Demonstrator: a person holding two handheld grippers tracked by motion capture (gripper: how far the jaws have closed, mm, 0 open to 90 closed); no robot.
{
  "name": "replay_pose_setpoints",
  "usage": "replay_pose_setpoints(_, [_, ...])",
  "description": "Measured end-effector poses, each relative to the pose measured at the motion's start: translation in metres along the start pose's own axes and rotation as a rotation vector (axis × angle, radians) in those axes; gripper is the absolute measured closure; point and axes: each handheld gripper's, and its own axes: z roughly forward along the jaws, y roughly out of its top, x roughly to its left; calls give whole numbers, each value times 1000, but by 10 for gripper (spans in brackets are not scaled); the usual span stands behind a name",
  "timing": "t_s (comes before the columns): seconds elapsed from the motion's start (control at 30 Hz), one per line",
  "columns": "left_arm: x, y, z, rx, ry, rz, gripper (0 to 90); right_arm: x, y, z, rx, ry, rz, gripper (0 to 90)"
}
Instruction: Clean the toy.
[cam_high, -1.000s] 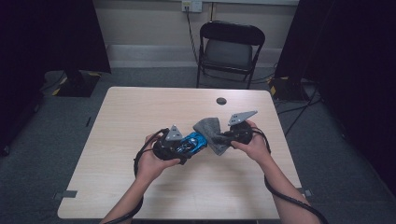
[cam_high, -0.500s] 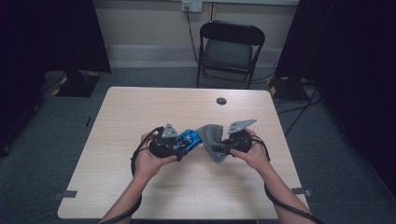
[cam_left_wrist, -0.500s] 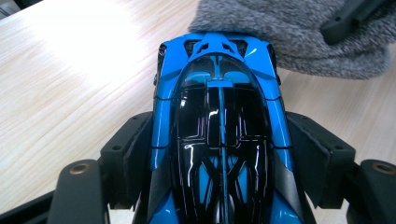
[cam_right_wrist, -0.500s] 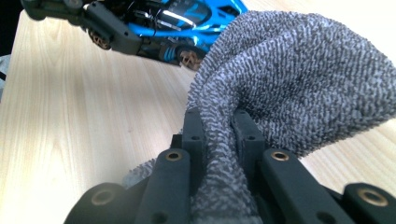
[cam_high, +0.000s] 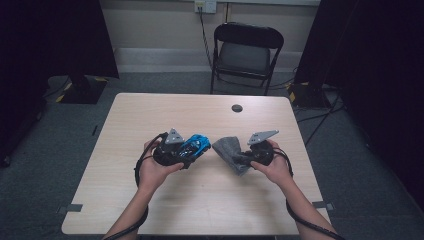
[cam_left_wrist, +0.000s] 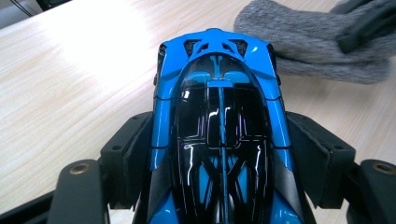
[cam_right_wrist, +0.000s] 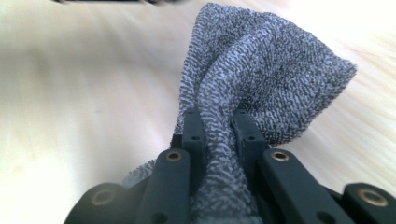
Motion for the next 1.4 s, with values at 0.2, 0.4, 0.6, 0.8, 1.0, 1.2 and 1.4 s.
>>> replay_pose_setpoints(0.2, [-5, 8, -4, -20, -11, 8, 279, 5, 7, 8, -18, -25, 17, 782])
replay_pose_setpoints(0.4, [-4, 5, -2, -17, -19, -15, 279, 24, 23, 21, -34, 22, -29, 782])
replay_pose_setpoints(0.6, [0, 3, -2, -14, -19, -29, 279, 36, 32, 33, -46, 45, -66, 782])
replay_pose_setpoints(0.8, [0, 3, -3, -7, -13, -27, 279, 52, 41, 45, -57, 80, -106, 783])
replay_pose_setpoints(1.0, [4, 0, -3, -6, -15, -46, 279, 65, 45, 54, -66, 104, -140, 783])
replay_pose_setpoints(1.2, [6, 0, -3, -4, -8, -52, 279, 77, 48, 62, -63, 131, -168, 783])
replay_pose_setpoints(1.4, [9, -2, -3, -5, 2, -60, 279, 86, 50, 68, -68, 163, -175, 783])
